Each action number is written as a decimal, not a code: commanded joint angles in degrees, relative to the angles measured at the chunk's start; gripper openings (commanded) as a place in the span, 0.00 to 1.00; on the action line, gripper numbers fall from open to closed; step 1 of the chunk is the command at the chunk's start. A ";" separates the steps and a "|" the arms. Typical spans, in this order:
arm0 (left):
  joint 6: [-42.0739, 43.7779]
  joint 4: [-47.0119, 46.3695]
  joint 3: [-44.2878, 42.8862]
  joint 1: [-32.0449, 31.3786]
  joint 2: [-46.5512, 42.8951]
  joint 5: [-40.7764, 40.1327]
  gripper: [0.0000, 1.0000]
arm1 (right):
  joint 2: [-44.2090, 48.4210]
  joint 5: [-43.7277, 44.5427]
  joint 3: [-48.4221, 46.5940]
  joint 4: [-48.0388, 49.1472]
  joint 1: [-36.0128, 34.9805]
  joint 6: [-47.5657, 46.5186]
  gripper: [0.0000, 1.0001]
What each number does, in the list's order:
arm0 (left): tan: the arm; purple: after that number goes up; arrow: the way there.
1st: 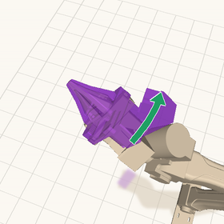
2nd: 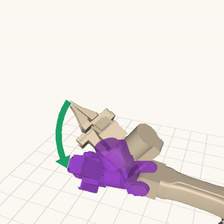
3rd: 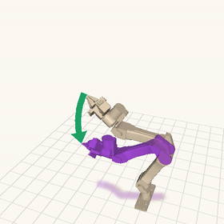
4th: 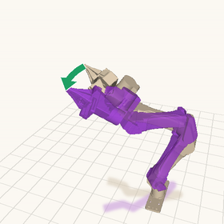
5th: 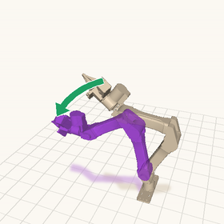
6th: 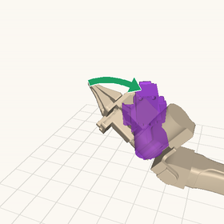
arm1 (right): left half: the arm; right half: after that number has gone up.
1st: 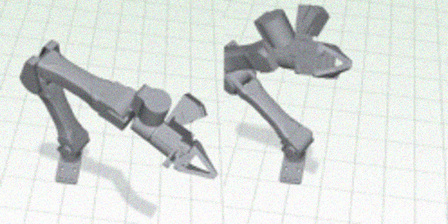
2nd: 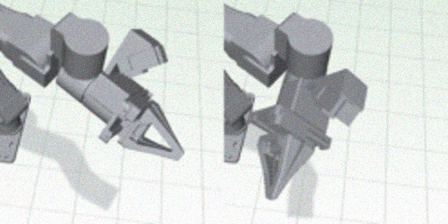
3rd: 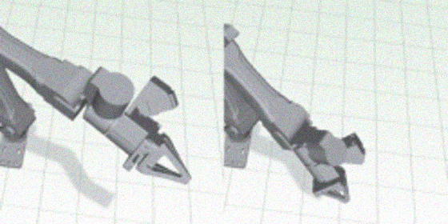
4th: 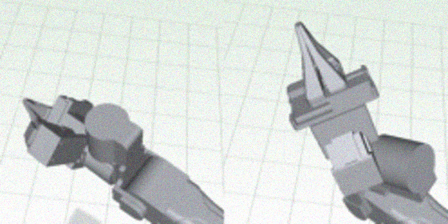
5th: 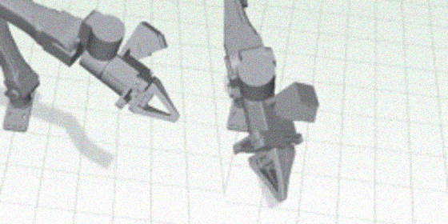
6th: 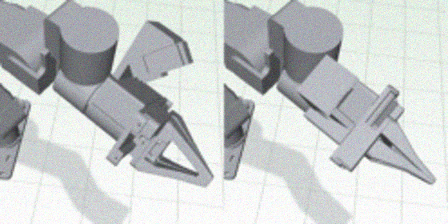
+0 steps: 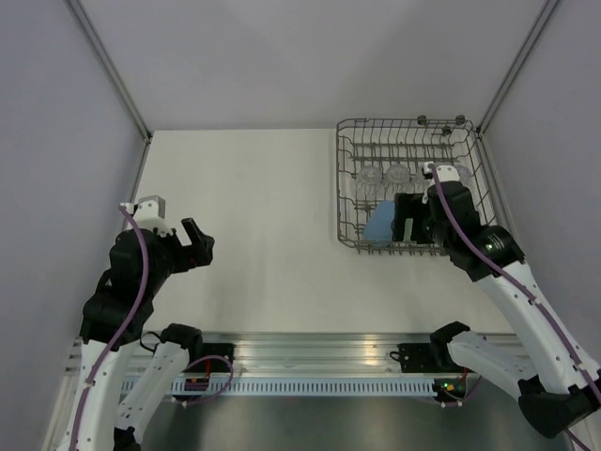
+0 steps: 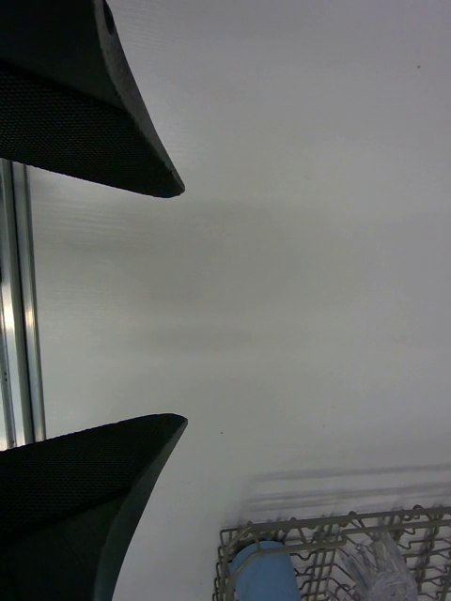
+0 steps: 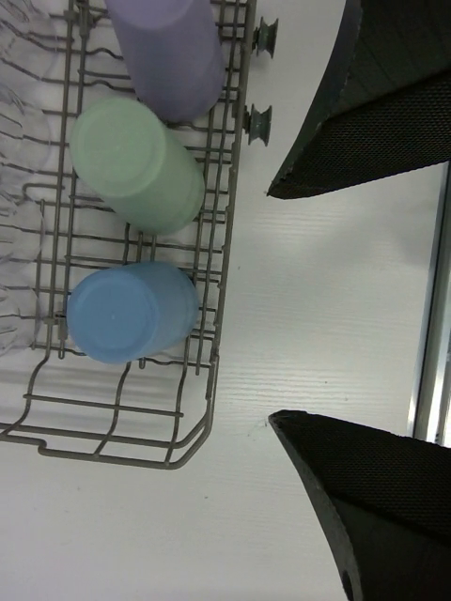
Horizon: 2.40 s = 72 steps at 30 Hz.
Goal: Unload the cups from the dish rack
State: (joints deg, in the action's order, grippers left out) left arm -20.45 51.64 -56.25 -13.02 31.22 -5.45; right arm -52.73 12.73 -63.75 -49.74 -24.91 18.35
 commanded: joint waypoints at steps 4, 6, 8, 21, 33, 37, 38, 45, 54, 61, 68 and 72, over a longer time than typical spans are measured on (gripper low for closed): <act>-1.26 -3.47 1.58 -0.26 0.07 3.08 1.00 | -7.99 -0.78 0.99 7.36 -0.05 -0.07 0.98; -1.44 -3.56 1.76 -0.26 0.24 2.82 1.00 | -11.06 -1.22 0.73 9.30 -0.06 -0.68 0.98; -1.35 -3.74 1.84 -0.26 0.07 2.90 1.00 | -14.75 -0.25 -0.23 10.09 -0.06 -0.94 0.98; -1.70 -6.02 3.87 -0.26 0.07 3.17 1.00 | -28.48 1.77 -2.35 17.21 0.03 -4.20 0.98; -1.61 -6.99 4.66 -0.26 -0.64 3.52 1.00 | -32.08 1.51 -2.00 19.94 1.97 -5.07 0.90; -1.61 -7.16 4.83 -0.26 -0.99 3.52 1.00 | -32.52 0.89 -2.00 20.12 2.14 -5.78 0.77; -1.61 -7.16 4.83 -0.26 -0.99 3.52 1.00 | -32.52 0.63 -2.17 19.94 2.14 -5.78 0.74; -1.70 -7.25 4.83 -0.26 -1.16 3.43 1.00 | -30.24 1.07 -2.96 17.48 2.14 -5.78 0.54; -1.53 -7.25 4.66 -0.26 -1.25 4.13 1.00 | -25.06 1.24 -8.23 12.39 2.14 -5.96 0.49; -3.36 -9.53 3.16 -0.26 -0.11 11.59 1.00 | -19.88 -4.45 -11.57 11.76 2.14 -5.96 0.46; -18.01 -29.72 9.66 -0.26 1.82 38.71 1.00 | -14.25 -24.38 -9.73 19.49 2.14 -2.01 0.41; -28.23 -46.60 15.98 -0.17 3.40 47.10 1.00 | -11.35 -33.55 -5.43 29.31 2.14 1.59 0.40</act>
State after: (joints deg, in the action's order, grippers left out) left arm -36.97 21.89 -43.31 -13.02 33.28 29.41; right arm -66.26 -9.43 -71.46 -30.74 -22.92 16.21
